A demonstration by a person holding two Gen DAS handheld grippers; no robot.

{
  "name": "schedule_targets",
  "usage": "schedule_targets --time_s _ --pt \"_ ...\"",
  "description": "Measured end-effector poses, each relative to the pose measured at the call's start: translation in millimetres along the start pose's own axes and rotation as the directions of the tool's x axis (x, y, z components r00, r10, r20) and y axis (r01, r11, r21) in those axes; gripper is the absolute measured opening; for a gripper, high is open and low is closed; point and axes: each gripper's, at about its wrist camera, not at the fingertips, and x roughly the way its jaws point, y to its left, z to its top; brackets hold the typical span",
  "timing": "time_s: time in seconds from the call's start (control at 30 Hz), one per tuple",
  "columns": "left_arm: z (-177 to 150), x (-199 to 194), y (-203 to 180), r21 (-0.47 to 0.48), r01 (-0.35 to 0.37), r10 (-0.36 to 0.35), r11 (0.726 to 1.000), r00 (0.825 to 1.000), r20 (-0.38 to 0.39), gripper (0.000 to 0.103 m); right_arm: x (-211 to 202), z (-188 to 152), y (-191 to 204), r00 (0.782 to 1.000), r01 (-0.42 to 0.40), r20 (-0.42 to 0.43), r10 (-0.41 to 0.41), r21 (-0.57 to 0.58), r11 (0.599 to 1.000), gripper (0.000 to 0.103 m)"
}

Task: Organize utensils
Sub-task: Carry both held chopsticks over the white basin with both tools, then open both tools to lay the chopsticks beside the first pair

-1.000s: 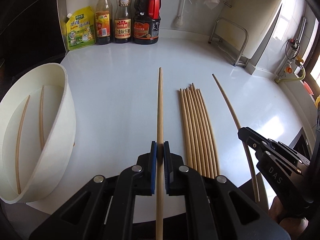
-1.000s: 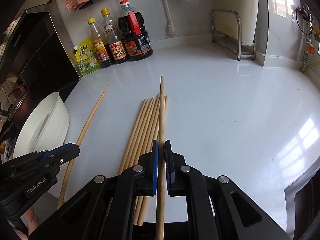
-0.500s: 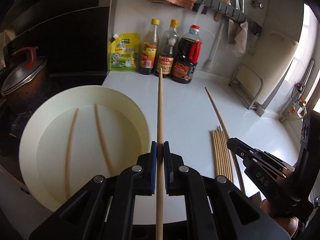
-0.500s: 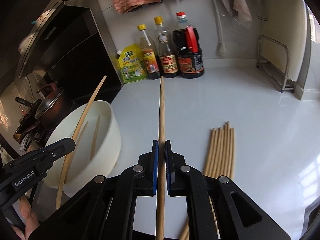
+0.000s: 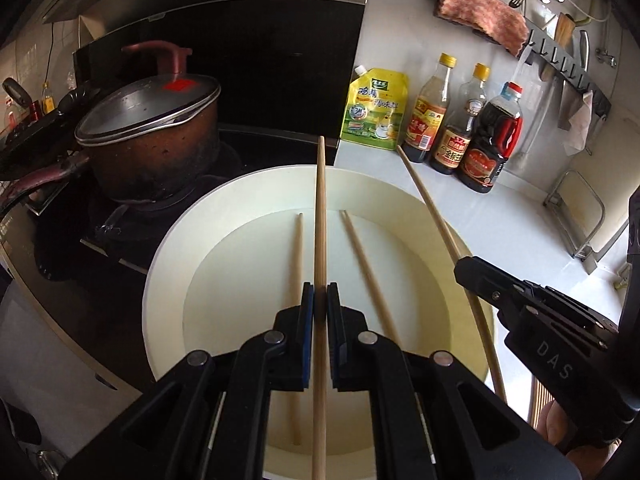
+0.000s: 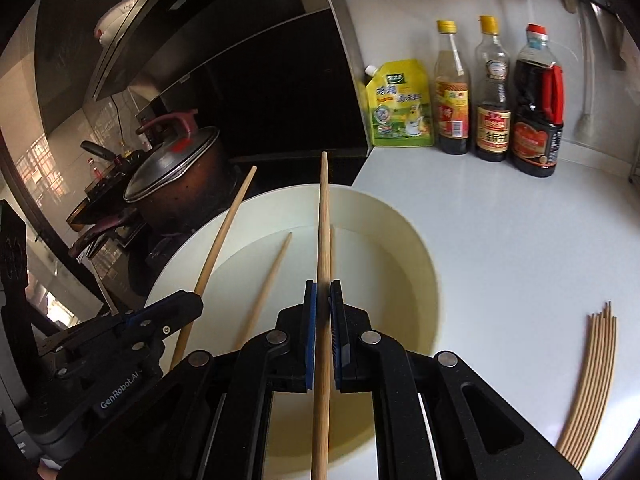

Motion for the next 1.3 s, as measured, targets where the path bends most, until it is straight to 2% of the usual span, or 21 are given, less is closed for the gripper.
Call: schedule_targets --time_s 0.23,0.43,0.53,0.57,0.6,0.63,0.7,1.17,1.3 --pt "-2 29 21 -0.046 -0.01 0.007 0.999 0.998 -0.057 0.007 48 1 12 0.993 -0.016 -0.117 0.017 0.004 1.0 0.007" --pt "-8 50 26 -0.069 -0.01 0.003 0.998 0.994 -0.105 0.008 65 -8 10 0.986 0.006 -0.166 -0.005 0.005 1.0 0.007" --pt "-10 53 27 -0.077 -0.013 0.004 0.997 0.994 -0.113 0.008 64 -11 7 0.986 0.026 -0.168 -0.025 0.001 1.0 0.007" --pt "-10 52 27 -0.08 -0.014 0.005 0.997 0.994 -0.109 0.01 63 -12 6 0.986 0.022 -0.165 -0.021 0.005 1.0 0.011" --pt "-10 49 27 -0.083 -0.016 0.007 0.996 0.995 -0.104 0.018 61 -13 4 0.987 0.023 -0.159 -0.021 0.012 1.0 0.017" --pt "-10 47 27 -0.085 -0.016 0.008 0.996 0.995 -0.096 0.028 57 -13 3 0.989 0.027 -0.147 -0.024 0.015 1.0 0.018" --pt "-9 40 26 -0.088 -0.021 0.014 0.996 0.997 -0.074 0.037 52 -14 3 0.991 0.039 -0.13 -0.037 0.01 0.999 0.018" --pt "-16 13 20 -0.083 -0.018 0.013 0.996 0.998 -0.055 0.038 9 -21 -1 0.997 0.047 -0.065 -0.045 0.02 0.999 0.018" --pt "-20 2 17 -0.082 -0.016 0.012 0.996 0.999 -0.038 0.044 -7 -26 -4 0.998 0.043 -0.039 -0.042 0.03 0.999 0.018"
